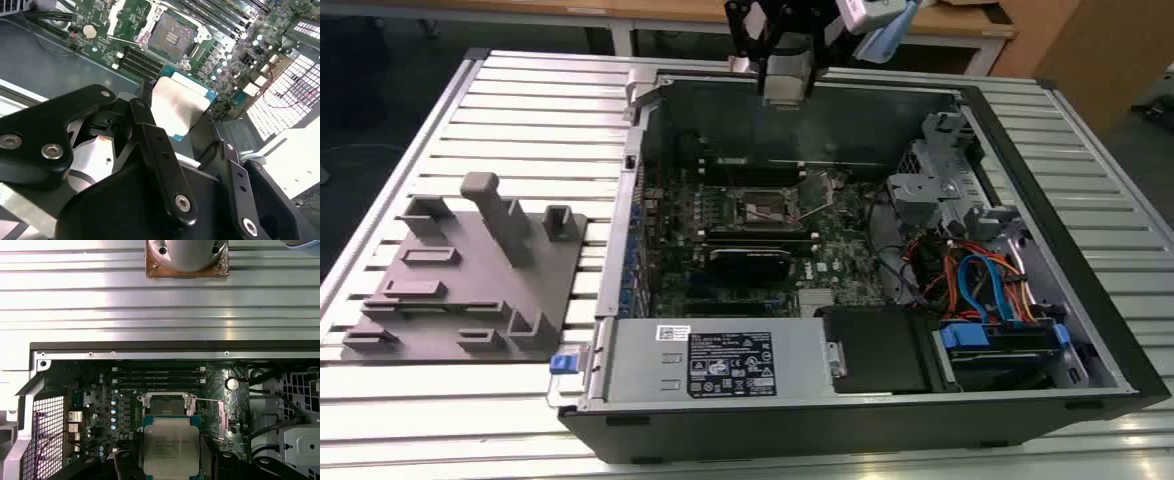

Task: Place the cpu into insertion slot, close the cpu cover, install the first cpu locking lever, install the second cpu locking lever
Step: 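Place the cpu into insertion slot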

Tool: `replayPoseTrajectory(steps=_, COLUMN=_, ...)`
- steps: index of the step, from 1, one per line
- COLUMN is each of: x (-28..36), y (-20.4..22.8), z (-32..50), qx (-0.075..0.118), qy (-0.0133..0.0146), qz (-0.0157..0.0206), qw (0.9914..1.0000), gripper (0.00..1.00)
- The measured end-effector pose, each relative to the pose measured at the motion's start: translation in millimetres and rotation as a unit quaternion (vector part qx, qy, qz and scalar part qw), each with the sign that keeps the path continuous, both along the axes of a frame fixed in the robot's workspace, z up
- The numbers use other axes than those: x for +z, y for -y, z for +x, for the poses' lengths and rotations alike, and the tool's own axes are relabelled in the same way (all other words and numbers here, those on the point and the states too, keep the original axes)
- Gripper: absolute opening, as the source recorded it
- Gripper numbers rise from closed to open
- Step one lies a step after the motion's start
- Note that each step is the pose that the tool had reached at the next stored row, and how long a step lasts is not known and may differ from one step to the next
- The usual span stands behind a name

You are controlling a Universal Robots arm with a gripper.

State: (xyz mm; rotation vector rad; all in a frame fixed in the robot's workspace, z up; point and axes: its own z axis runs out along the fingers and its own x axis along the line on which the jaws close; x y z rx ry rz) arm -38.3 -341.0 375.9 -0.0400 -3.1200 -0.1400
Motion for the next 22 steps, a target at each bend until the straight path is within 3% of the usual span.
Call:
replayPoseTrajectory(steps=14, x=0.0, y=0.0, z=0.0, qx=-0.001, qy=0.0000, qz=0.0000, qw=1.00000, gripper=0.54)
replayPoseTrajectory(steps=19, x=-0.3, y=0.0, z=0.0, qx=-0.027, qy=0.0000, qz=0.0000, qw=0.99964, gripper=0.54)
replayPoseTrajectory(steps=22, x=-0.5, y=0.0, z=0.0, qx=-0.050, qy=0.0000, qz=0.0000, qw=0.99877, gripper=0.54)
